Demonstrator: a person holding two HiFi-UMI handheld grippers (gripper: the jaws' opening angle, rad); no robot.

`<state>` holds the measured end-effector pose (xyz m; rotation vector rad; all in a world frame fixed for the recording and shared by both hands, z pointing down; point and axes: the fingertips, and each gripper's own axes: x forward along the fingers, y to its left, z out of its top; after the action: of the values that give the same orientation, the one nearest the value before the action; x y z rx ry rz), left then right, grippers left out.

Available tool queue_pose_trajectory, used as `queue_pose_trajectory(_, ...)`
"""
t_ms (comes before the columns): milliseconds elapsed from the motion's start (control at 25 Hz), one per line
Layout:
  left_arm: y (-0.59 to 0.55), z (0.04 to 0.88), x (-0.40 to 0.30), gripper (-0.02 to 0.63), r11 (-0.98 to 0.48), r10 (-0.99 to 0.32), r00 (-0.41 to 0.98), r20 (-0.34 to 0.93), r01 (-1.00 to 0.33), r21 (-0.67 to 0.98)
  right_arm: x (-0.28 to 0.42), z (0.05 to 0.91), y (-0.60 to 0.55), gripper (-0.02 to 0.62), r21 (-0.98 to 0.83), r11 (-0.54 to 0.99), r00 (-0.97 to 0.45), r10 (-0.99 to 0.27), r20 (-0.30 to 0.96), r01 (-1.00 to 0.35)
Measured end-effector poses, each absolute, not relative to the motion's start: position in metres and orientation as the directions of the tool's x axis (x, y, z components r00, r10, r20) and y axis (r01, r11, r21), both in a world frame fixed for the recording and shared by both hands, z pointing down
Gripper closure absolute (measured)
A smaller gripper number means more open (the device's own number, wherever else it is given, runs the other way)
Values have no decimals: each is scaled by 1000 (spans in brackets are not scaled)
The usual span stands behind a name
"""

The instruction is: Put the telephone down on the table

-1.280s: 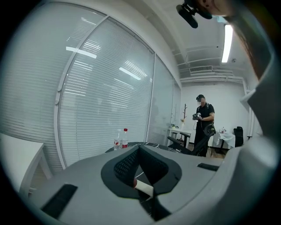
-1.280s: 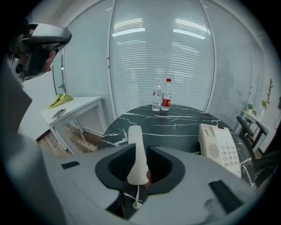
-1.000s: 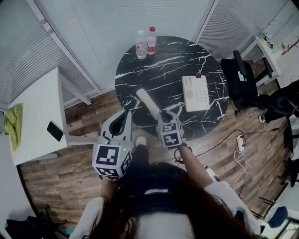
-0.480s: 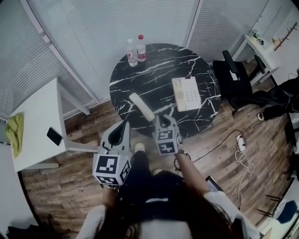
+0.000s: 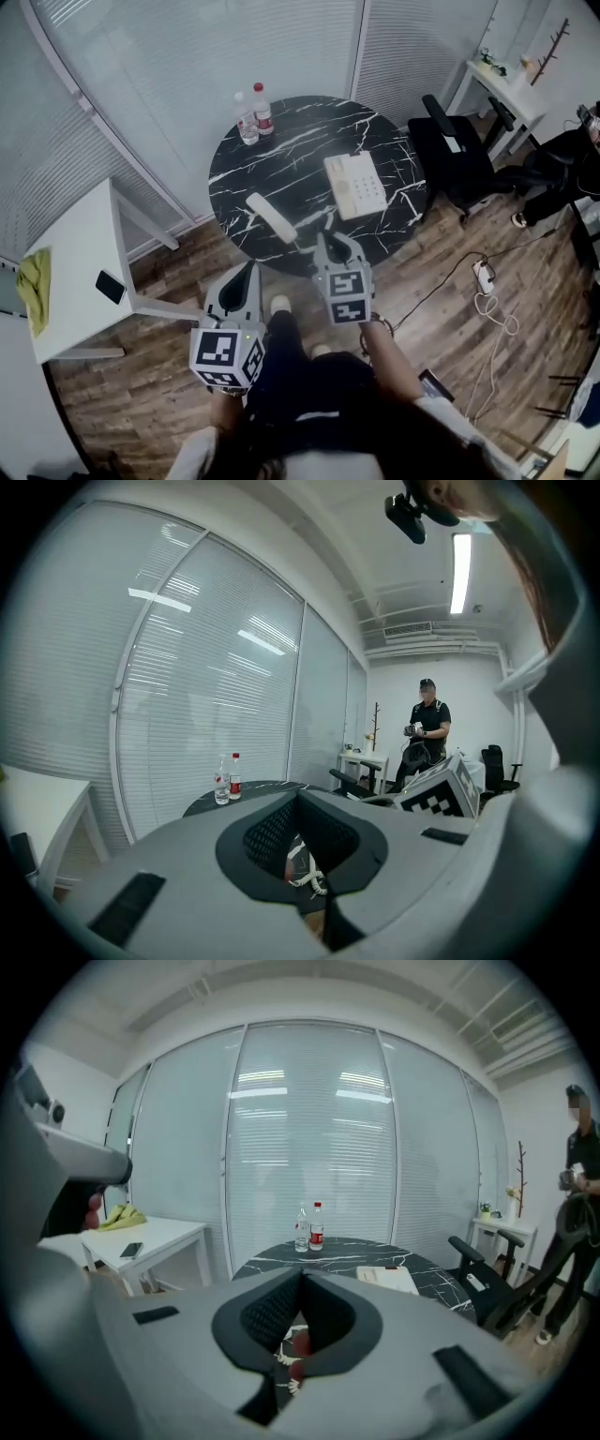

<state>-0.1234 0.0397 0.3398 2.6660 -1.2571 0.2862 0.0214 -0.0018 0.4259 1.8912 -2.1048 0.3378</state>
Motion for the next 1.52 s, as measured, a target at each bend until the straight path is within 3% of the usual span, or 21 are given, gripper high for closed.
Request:
queue_pose_trajectory(440,94,338,-98,604,-684,-694,678,242,-726,73,41,349,45,598,-128,139,-159,-974,160,-982)
queue_pose_trajectory(720,122,344,-86,605,-703,-673,696,250,-707,74,46,355,66,598,-186,154,-182,-972,145,-970)
queue_pose_trajectory(1000,133,347,-88,604,-694,-681,684,262,-717,68,41,345,79,600,-286,245,-269,-962,47,-926)
queue_pose_trajectory(1520,138,355,-79,604,-704,-669,686,285,-708,52,54,349,84,600,-310,206,-232,-971,50,-928)
